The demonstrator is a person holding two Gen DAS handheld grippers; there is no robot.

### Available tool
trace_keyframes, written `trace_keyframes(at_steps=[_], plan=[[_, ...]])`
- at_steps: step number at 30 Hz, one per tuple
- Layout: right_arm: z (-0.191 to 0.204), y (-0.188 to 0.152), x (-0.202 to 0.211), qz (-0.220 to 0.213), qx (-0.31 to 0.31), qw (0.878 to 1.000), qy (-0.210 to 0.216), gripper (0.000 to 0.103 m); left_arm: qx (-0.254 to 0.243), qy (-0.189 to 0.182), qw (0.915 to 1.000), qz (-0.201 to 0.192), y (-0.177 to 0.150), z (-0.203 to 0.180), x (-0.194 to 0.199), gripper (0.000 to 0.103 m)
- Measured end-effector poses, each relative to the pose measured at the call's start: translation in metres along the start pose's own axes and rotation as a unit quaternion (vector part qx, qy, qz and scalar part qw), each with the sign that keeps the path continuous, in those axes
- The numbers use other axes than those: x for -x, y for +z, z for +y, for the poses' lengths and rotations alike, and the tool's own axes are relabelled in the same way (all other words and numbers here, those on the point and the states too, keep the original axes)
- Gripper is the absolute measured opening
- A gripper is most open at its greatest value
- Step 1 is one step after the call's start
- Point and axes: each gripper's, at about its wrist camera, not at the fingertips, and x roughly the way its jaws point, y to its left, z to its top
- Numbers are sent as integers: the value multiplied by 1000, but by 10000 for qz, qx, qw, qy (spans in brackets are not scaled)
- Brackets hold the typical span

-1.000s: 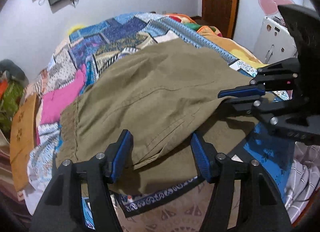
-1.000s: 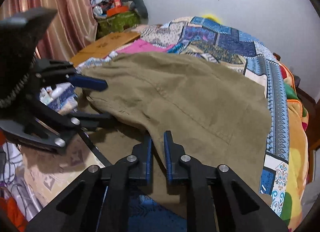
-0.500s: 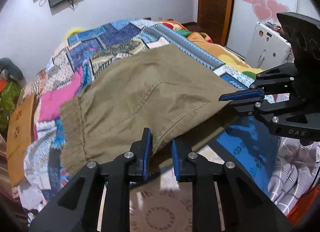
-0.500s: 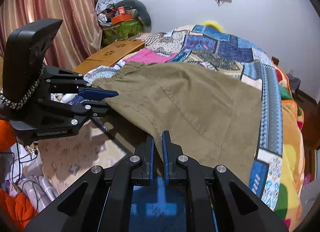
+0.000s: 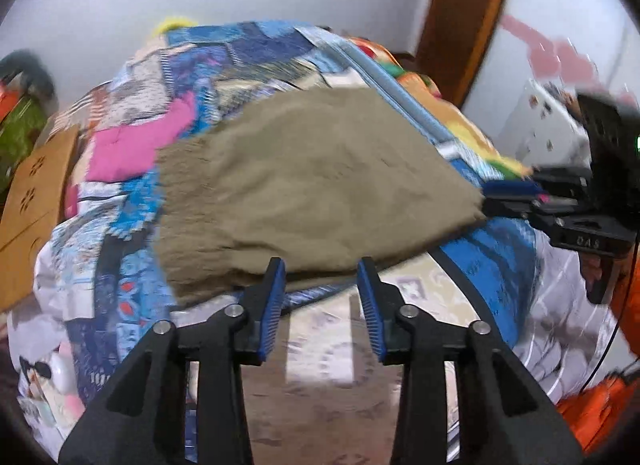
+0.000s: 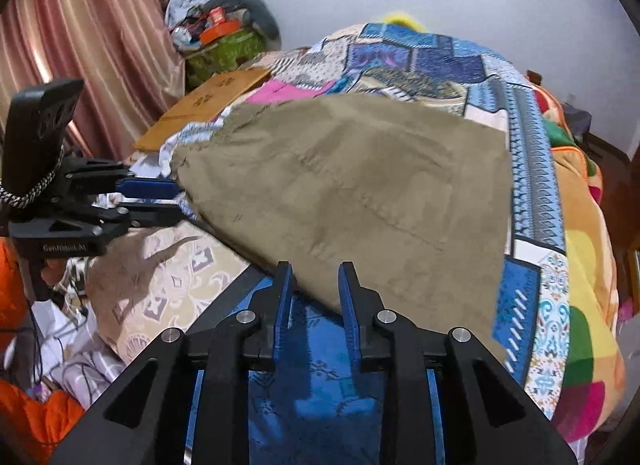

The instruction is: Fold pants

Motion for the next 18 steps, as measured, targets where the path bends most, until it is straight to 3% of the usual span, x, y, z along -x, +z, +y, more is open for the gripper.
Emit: trace_keyframes(at_steps=[4,7,8,13,15,18], plan=[[-11,6,9,-207,-223,9994,-157,23,506,281,9980,-235,12,31,7,49],[-23,8,7,-299,-536,9978,-260,38,872,220,9958,-188,18,48,-3,49],[-27,8,5,-313,-649,9970,-273,38,948,166,9953,-118,19,52,-10,49],[-38,-4,-20,84,-853,9955,-402,38,946,562,9934,316,3,58,-45,51],[-43,-17,-27,281,-885,9947,-450,38,956,567,9934,270,-9,61,-49,54],[-51,-31,-18,233,-933,9940,-523,38,1022,620,9926,231,-19,63,-47,59]])
